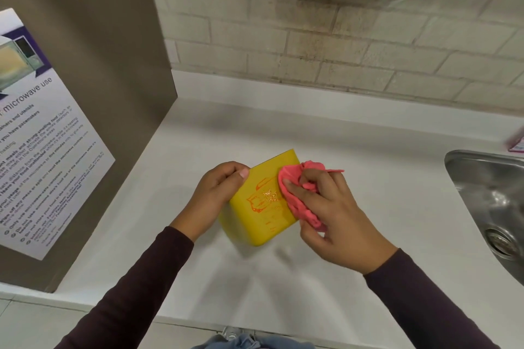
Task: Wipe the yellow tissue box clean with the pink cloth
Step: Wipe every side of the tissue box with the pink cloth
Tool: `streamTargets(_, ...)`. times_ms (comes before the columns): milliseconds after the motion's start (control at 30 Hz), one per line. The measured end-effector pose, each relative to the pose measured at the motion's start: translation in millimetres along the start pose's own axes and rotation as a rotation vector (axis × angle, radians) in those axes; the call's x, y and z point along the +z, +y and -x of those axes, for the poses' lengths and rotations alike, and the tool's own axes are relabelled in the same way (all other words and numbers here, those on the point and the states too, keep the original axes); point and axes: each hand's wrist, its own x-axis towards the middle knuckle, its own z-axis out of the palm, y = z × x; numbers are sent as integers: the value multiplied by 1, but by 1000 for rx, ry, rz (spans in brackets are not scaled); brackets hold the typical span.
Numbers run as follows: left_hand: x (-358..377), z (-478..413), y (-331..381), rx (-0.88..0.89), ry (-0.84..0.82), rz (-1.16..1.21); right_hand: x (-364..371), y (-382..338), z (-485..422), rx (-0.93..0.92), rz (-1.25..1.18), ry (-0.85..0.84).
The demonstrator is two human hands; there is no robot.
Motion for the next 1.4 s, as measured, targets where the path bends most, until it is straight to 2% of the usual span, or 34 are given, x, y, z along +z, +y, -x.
streamTargets(267, -1, 0, 3, -24, 28, -47, 11, -14, -30, 149, -111, 176)
streamTargets(367, 0, 1, 3, -29, 29, -58, 14, -22, -31, 111, -84, 179)
streamTargets(533, 0, 0, 3, -27, 0, -31, 10, -11, -12, -2, -40, 88)
streamTargets(800, 3, 2, 2, -5, 13, -37, 14, -18, -34, 145, -127, 242)
streamTargets(1100, 1, 0, 5, -26, 17, -28, 11, -16, -7, -4, -32, 70)
streamTargets(1300, 2, 1, 5, -23, 30, -50, 10, -18, -23, 141, -71, 200)
streamTargets(1400, 4, 2, 6, -24, 29, -76, 17, -31, -33, 154, -116, 217)
